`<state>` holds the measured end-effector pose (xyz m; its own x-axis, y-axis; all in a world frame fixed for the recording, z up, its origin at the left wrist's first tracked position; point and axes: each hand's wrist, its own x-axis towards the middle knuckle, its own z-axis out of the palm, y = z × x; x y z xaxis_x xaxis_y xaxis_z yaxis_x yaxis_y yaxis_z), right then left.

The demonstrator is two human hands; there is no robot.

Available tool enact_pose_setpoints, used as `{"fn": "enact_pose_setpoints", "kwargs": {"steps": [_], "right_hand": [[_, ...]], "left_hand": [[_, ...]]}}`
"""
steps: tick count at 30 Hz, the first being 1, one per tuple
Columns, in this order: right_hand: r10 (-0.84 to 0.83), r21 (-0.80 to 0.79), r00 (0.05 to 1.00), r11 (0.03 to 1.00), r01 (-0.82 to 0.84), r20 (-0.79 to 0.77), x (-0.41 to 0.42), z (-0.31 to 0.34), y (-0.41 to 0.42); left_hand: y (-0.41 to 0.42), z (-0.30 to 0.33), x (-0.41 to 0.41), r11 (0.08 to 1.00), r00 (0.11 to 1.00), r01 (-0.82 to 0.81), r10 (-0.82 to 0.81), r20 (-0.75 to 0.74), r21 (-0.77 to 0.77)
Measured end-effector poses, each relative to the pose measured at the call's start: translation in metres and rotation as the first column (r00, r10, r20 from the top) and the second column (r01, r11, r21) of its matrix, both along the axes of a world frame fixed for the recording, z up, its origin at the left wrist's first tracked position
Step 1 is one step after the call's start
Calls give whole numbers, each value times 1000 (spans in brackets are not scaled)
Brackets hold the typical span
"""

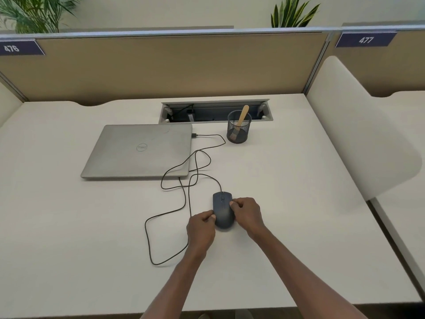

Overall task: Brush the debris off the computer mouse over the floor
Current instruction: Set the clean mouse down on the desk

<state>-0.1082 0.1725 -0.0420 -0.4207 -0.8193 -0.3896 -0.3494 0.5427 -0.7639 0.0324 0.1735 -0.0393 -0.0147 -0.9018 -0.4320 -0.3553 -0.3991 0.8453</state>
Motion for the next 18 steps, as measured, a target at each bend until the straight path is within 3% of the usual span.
{"fn": "enact_pose_setpoints", "kwargs": {"steps": [5,8,11,14,16,18], "right_hand": [[9,4,1000,1000,-9,11,1,4,0],[-5,-18,1000,1000,5,-14,0,7,1],[-3,-67,989,998,-8,-150,-2,13,3],[-20,-162,955,986,-30,-295,-5,23,3],[-2,-213,902,972,-99,-432,-8,34,0],[3,-253,821,951,-180,-571,-10,45,-5]], "left_hand": [[2,3,3,1000,1000,-16,16,11,10],[3,9,5,993,992,-103,106,63,-58],[2,20,9,970,985,-128,148,85,-208],[-5,34,9,959,990,-142,144,-9,-246],[-11,48,7,937,992,-126,119,-43,-326],[-21,58,5,866,997,-44,71,36,-498]]}}
